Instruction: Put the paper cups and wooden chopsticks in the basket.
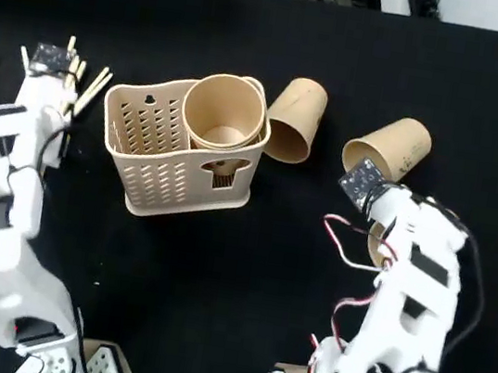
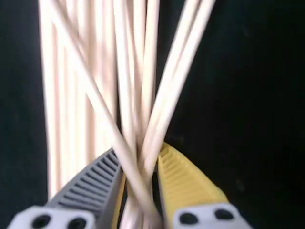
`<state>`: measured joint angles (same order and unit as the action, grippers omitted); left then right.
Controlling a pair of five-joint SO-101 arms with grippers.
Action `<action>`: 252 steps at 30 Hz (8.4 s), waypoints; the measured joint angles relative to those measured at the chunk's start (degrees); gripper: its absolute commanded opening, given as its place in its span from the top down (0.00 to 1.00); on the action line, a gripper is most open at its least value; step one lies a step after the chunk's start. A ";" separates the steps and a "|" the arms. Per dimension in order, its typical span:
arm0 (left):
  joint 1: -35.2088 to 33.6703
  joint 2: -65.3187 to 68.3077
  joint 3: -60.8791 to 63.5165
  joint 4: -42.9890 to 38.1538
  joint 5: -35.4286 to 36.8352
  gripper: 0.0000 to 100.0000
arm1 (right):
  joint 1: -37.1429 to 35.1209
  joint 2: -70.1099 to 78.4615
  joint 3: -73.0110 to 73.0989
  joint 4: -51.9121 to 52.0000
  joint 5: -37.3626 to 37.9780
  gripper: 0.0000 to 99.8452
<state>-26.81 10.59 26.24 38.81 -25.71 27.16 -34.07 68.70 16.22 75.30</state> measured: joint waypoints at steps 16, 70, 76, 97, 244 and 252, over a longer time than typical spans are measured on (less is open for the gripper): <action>2.81 -56.44 27.43 2.73 11.96 0.97 | -2.55 -38.24 -14.24 45.27 -14.51 0.99; 26.20 -75.52 39.21 -27.08 38.33 0.97 | -46.51 27.96 -111.56 83.16 -58.64 0.99; 24.53 -75.52 40.35 -32.09 40.79 0.97 | -46.42 32.70 -112.35 83.16 -60.22 0.99; 24.79 -75.96 40.26 -15.21 43.96 0.78 | -50.20 39.91 -111.12 83.16 -60.22 0.99; 29.10 -84.92 51.52 -30.86 38.59 0.84 | -42.99 23.82 -114.90 83.08 -60.66 0.99; 29.01 -87.56 50.02 -25.05 38.59 0.84 | -48.70 24.44 -116.66 83.08 -62.86 0.99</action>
<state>2.20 -76.97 76.26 13.76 12.88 -21.54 -9.63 -47.96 99.30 12.44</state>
